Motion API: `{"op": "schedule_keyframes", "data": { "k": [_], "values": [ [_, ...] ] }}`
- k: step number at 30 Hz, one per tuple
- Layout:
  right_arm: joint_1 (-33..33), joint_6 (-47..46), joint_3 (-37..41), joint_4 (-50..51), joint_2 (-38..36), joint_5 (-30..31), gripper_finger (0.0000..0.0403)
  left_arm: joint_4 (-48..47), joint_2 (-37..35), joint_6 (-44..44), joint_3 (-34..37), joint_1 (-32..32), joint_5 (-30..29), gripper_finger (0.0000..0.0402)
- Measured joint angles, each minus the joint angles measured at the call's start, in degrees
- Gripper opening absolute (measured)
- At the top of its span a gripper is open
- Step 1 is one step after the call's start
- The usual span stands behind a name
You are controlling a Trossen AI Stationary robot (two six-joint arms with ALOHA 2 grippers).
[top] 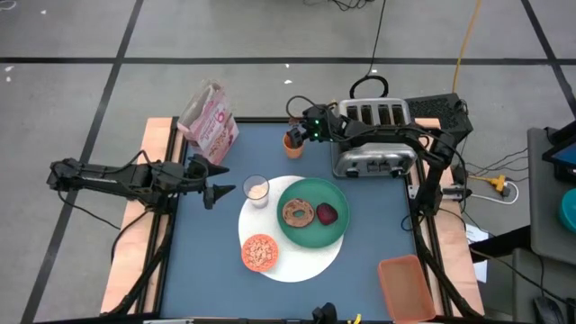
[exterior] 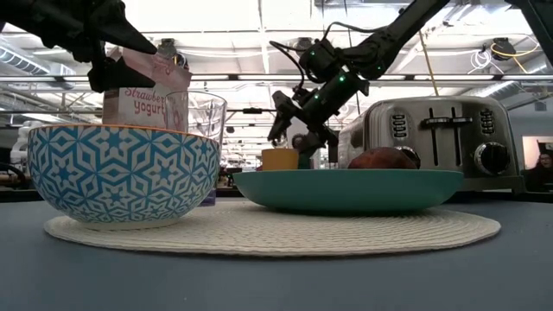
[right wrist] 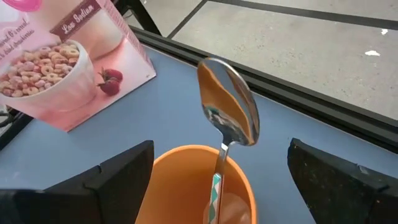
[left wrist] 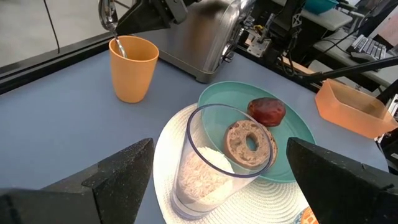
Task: Arrange a breakfast setting
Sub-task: Put the green patterned spoon beside the table mat
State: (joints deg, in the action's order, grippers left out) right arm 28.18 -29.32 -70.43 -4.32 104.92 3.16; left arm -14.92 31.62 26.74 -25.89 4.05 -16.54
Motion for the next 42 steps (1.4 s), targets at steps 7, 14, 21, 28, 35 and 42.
{"op": "schedule_keyframes", "data": {
  "k": [7, 14, 21, 28, 35, 42],
  "values": [
    [0.0, -0.02, 0.0, -0.39, 0.0, 0.0, 0.0357, 0.0, 0.0, 0.03, 0.0, 0.01, -0.02, 0.037],
    [-0.02, -0.02, 0.0, -2.21, 0.0, 1.33, 0.0357, 0.0, -0.02, 0.04, 0.0, 0.02, -0.02, 0.037],
    [-0.02, -0.02, 0.0, -2.19, 0.0, 1.6, 0.0357, 0.0, 0.0, 0.04, 0.0, 0.02, -0.01, 0.037],
    [-0.02, -0.04, 0.01, -2.36, 0.0, 1.66, 0.0357, 0.0, -0.02, 0.04, 0.0, 0.02, -0.02, 0.037],
    [-0.02, -0.24, 0.01, -2.82, 0.93, 1.71, 0.0357, 0.0, 0.0, 0.11, 0.0, 0.01, -0.01, 0.037],
    [-0.02, -1.27, 0.04, -5.69, 4.45, 1.27, 0.0357, 0.0, 0.0, 0.09, 0.0, 0.01, -0.01, 0.037]
  ]
}}
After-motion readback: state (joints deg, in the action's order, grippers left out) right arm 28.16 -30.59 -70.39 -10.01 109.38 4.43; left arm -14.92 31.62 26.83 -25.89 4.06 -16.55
